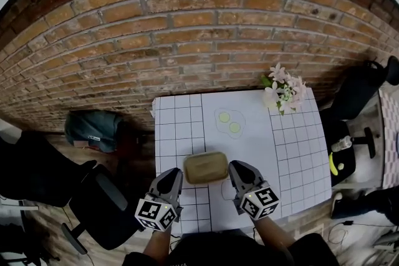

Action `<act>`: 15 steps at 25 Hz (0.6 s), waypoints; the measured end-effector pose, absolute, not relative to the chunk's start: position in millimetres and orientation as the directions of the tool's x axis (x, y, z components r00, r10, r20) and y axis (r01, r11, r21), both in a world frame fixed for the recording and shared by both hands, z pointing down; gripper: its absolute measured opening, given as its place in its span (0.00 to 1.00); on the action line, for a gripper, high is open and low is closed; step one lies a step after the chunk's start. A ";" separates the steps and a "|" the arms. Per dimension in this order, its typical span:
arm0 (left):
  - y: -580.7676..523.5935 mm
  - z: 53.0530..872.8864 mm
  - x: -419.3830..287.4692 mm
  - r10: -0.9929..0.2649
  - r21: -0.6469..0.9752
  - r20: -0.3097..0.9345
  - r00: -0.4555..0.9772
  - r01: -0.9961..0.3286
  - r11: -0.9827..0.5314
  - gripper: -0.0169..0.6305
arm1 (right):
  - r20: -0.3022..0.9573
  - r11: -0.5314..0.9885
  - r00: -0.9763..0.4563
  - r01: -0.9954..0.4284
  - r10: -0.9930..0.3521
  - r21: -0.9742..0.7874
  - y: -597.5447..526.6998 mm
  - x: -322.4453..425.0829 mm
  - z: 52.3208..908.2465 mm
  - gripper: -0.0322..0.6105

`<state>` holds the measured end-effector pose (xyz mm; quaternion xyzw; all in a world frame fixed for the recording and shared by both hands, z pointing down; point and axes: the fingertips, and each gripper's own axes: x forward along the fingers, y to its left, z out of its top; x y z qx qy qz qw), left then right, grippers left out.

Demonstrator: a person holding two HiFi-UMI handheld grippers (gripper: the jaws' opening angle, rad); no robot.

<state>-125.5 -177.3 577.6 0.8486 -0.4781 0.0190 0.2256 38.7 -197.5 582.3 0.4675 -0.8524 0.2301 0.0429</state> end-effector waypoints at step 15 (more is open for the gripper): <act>-181.0 637.7 -117.6 -0.731 0.473 0.377 0.569 -0.797 -0.376 0.28 | 0.400 0.385 -0.540 -0.829 -0.741 -0.406 -205.8 38.6 632.4 0.24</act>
